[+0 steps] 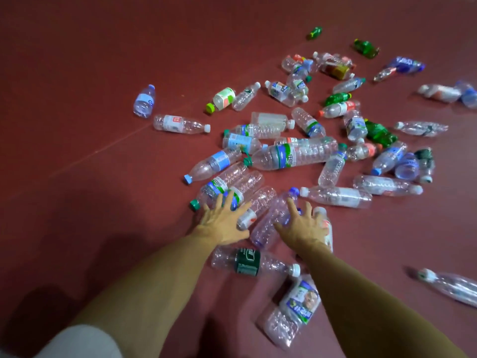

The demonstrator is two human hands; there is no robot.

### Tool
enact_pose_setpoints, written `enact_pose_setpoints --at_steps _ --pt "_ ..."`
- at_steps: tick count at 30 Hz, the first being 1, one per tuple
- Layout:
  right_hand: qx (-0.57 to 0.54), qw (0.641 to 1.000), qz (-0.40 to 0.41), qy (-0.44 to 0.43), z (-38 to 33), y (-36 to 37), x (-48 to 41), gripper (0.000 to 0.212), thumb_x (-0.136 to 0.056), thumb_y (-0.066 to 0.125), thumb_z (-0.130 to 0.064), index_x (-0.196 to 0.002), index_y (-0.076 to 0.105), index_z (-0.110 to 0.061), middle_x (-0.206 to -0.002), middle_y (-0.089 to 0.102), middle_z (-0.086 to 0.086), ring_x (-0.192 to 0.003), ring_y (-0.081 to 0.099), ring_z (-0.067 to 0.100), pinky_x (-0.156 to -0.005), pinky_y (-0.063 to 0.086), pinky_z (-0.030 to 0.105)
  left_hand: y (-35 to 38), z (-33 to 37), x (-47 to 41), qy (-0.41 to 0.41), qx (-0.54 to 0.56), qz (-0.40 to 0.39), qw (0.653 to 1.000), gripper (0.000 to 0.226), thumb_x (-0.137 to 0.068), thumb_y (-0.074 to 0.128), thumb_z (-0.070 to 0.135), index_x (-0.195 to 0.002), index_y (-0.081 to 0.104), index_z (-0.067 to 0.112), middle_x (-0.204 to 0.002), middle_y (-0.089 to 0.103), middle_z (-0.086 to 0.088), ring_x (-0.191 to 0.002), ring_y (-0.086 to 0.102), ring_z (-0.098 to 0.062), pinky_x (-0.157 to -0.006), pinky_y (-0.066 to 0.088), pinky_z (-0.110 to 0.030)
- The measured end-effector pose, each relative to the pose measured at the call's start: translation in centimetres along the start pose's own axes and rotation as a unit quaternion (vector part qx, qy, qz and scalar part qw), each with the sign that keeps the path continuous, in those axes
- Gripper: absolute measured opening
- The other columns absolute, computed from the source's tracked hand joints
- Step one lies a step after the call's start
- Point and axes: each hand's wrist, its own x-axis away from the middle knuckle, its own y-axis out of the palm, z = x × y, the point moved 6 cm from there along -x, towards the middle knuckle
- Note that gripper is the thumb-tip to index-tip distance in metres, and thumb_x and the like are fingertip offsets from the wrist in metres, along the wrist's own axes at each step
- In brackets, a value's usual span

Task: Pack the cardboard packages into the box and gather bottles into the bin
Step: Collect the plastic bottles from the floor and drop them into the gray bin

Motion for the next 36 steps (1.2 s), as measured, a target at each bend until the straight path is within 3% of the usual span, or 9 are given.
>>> enact_pose_setpoints --at_steps 6,13,19,22,26,28,30,33,36 --pt "-0.037 0.998 -0.04 0.018 1.4 4.4 0.9 0.077 -0.091 0.05 -0.062 -0.155 0.011 -0.044 -0.161 0.009 0.005 -0.145 0.011 0.042 -0.11 0.03 0.062 4.0 1.7 -0.7 -0.001 -0.017 -0.04 0.999 0.098 -0.083 0.055 0.071 -0.155 -0.007 0.046 -0.163 -0.024 -0.008 -0.152 -0.014 -0.033 -0.119 0.005 -0.062" --pt "-0.047 0.997 -0.067 -0.007 -1.3 5.3 0.0 0.072 -0.096 0.045 -0.06 -0.156 0.007 -0.045 -0.164 0.006 0.002 -0.142 0.02 0.039 -0.105 0.031 0.06 6.9 1.4 -0.8 -0.005 0.028 -0.073 0.997 0.112 -0.078 0.056 0.079 -0.156 -0.013 0.038 -0.159 -0.035 0.003 -0.15 -0.023 -0.023 -0.12 0.015 -0.052" --pt "-0.066 0.992 -0.105 -0.008 -0.8 6.9 -0.1 0.072 -0.096 0.047 -0.061 -0.155 0.008 -0.048 -0.164 0.008 -0.003 -0.143 0.022 0.037 -0.106 0.029 0.061 7.8 0.3 0.0 -0.008 0.045 -0.088 0.995 0.133 -0.063 0.063 0.086 -0.154 -0.021 0.039 -0.157 -0.039 0.005 -0.149 -0.027 -0.02 -0.12 0.013 -0.054" --pt "-0.078 0.992 -0.095 -0.019 -0.6 6.9 0.0 0.071 -0.096 0.05 -0.056 -0.155 0.012 -0.045 -0.164 0.008 -0.004 -0.144 0.02 0.036 -0.107 0.028 0.061 6.7 0.8 -0.5 0.013 0.042 -0.058 0.997 0.122 -0.067 0.063 0.083 -0.158 -0.003 0.037 -0.163 -0.022 0.006 -0.152 -0.013 -0.022 -0.12 0.012 -0.053" --pt "-0.086 0.993 -0.071 -0.038 -0.1 6.8 -0.5 0.06 -0.094 0.056 -0.05 -0.147 0.032 -0.033 -0.164 0.005 -0.005 -0.146 0.015 0.035 -0.108 0.032 0.061 4.4 1.1 -1.3 0.02 0.082 0.024 0.996 0.088 -0.085 0.062 0.063 -0.157 0.023 0.03 -0.154 0.023 0.0 -0.138 0.026 -0.022 -0.113 0.032 -0.042" --pt "-0.091 0.993 -0.069 -0.044 0.3 6.8 -1.0 0.057 -0.094 0.056 -0.052 -0.141 0.039 -0.025 -0.166 0.001 -0.007 -0.149 0.012 0.035 -0.11 0.033 0.061 4.4 1.4 -1.1 0.012 0.087 0.034 0.996 0.078 -0.088 0.063 0.054 -0.154 0.029 0.03 -0.143 0.029 -0.001 -0.131 0.033 -0.021 -0.108 0.038 -0.04" --pt "-0.103 0.991 -0.076 -0.045 0.7 6.9 -1.2 0.055 -0.095 0.057 -0.052 -0.137 0.041 -0.019 -0.166 0.0 -0.007 -0.15 0.012 0.035 -0.111 0.032 0.06 5.0 1.6 -0.9 -0.003 0.103 0.023 0.994 0.074 -0.09 0.066 0.047 -0.153 0.03 0.032 -0.149 0.023 -0.004 -0.138 0.028 -0.024 -0.111 0.036 -0.042" --pt "-0.135 0.985 -0.088 -0.056 1.0 6.9 -1.0 0.068 -0.096 0.058 -0.048 -0.15 0.025 -0.022 -0.167 -0.005 -0.007 -0.151 0.012 0.032 -0.114 0.031 0.057 5.9 1.8 -1.0 -0.014 0.163 -0.014 0.986 0.071 -0.092 0.067 0.034 -0.152 0.029 0.036 -0.165 -0.003 -0.002 -0.149 0.018 -0.031 -0.117 0.029 -0.049" --pt "-0.148 0.979 -0.117 -0.082 0.8 6.9 -1.1 0.087 -0.096 0.06 -0.035 -0.159 0.0 -0.034 -0.166 -0.012 -0.008 -0.152 0.011 0.029 -0.116 0.029 0.052 6.0 2.1 -1.2 -0.008 0.173 -0.014 0.985 0.058 -0.094 0.065 0.024 -0.144 0.035 0.03 -0.16 0.018 -0.004 -0.129 0.05 -0.038 -0.105 0.041 -0.045"
